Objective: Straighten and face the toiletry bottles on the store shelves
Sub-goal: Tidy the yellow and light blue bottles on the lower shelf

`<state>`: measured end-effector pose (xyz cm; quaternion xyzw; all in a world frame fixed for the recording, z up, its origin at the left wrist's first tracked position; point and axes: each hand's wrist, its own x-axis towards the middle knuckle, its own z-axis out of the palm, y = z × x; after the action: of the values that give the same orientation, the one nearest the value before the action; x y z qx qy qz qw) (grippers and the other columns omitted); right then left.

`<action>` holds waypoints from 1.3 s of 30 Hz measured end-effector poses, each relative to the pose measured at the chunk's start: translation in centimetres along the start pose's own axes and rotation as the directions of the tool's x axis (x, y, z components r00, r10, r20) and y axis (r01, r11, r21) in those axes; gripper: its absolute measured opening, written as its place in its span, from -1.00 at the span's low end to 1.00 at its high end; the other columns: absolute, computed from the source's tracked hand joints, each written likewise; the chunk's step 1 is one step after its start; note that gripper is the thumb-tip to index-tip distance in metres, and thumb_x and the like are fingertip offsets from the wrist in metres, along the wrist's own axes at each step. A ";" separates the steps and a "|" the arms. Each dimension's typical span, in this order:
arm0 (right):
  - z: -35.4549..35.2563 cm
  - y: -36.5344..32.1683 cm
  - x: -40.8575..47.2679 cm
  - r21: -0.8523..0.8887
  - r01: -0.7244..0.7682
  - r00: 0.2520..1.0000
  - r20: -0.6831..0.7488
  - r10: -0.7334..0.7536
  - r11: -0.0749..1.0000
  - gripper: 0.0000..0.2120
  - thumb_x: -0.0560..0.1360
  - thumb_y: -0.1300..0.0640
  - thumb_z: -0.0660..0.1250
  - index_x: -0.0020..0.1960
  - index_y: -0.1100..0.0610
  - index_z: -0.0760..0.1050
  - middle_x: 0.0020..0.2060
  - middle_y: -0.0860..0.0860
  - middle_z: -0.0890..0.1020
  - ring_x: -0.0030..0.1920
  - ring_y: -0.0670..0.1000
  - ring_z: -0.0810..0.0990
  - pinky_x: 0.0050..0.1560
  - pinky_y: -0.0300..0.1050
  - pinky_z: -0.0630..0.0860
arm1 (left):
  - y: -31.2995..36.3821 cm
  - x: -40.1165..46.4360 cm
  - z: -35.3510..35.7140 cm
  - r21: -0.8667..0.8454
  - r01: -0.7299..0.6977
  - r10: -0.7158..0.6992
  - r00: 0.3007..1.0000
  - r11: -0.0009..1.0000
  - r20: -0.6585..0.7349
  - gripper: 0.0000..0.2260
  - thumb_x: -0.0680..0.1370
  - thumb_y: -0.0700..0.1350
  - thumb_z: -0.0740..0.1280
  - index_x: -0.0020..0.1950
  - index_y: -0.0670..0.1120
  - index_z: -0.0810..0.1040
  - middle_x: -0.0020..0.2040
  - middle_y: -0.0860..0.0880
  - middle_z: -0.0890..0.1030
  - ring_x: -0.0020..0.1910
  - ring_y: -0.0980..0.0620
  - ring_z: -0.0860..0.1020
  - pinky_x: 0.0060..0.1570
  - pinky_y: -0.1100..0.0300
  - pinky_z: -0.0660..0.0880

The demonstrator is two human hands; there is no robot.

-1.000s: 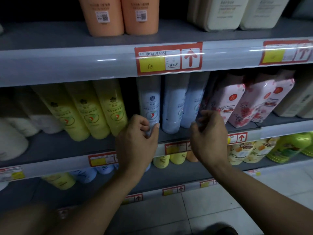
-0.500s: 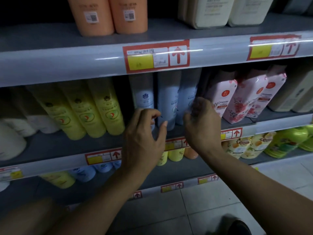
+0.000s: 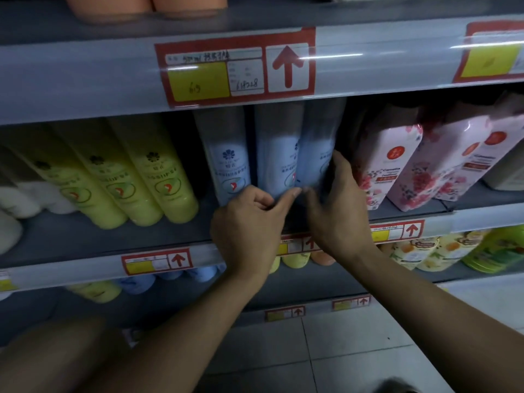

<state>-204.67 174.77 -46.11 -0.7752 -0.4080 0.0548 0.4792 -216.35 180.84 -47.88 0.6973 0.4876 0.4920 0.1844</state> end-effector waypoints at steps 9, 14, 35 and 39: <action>0.4 0.9 0.2 -0.003 0.049 0.999 -0.013 -0.049 0.999 -0.34 0.54 0.18 0.44 0.57 0.13 0.25 0.40 0.09 0.51 0.35 0.07 0.48 0.29 -0.07 0.44 | -0.1 -1.3 -0.2 0.030 -0.062 0.063 0.998 0.998 -0.015 -0.66 0.51 0.24 0.49 -0.22 0.01 0.58 -0.33 0.11 0.66 -0.36 0.13 0.63 -0.34 0.04 0.56; 0.6 0.7 0.0 -0.052 0.045 0.998 -0.033 -0.046 0.998 -0.31 0.53 0.11 0.47 0.57 0.11 0.25 0.35 0.09 0.45 0.31 0.02 0.38 0.29 -0.07 0.41 | -0.1 -1.7 -0.7 0.044 -0.085 0.087 0.995 0.995 -0.049 -0.73 0.52 0.17 0.52 -0.08 0.01 0.57 -0.20 0.12 0.66 -0.27 0.15 0.65 -0.27 0.02 0.58; 0.6 0.3 -0.3 0.022 0.035 0.999 -0.017 -0.035 0.999 -0.42 0.52 0.12 0.48 0.44 0.08 0.30 0.25 0.05 0.61 0.20 0.10 0.61 0.11 0.02 0.58 | 0.5 -1.8 -0.3 -0.132 -0.025 0.012 0.995 0.991 -0.102 -0.68 0.52 0.03 0.55 0.21 -0.08 0.68 -0.35 0.13 0.64 -0.37 0.19 0.62 -0.23 0.07 0.60; 0.5 0.3 -0.3 0.018 0.034 0.999 -0.024 -0.033 0.999 -0.43 0.51 0.10 0.49 0.43 0.07 0.30 0.24 0.05 0.61 0.20 0.09 0.62 0.13 0.08 0.60 | 0.6 -2.1 -0.3 -0.139 0.016 -0.031 0.994 0.990 -0.107 -0.70 0.53 0.02 0.55 0.19 -0.05 0.65 -0.36 0.16 0.60 -0.36 0.18 0.61 -0.23 0.06 0.58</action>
<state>-204.97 174.85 -46.73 -0.7645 -0.4146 0.0411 0.4920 -216.35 178.72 -48.33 0.6491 0.4699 0.5598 0.2110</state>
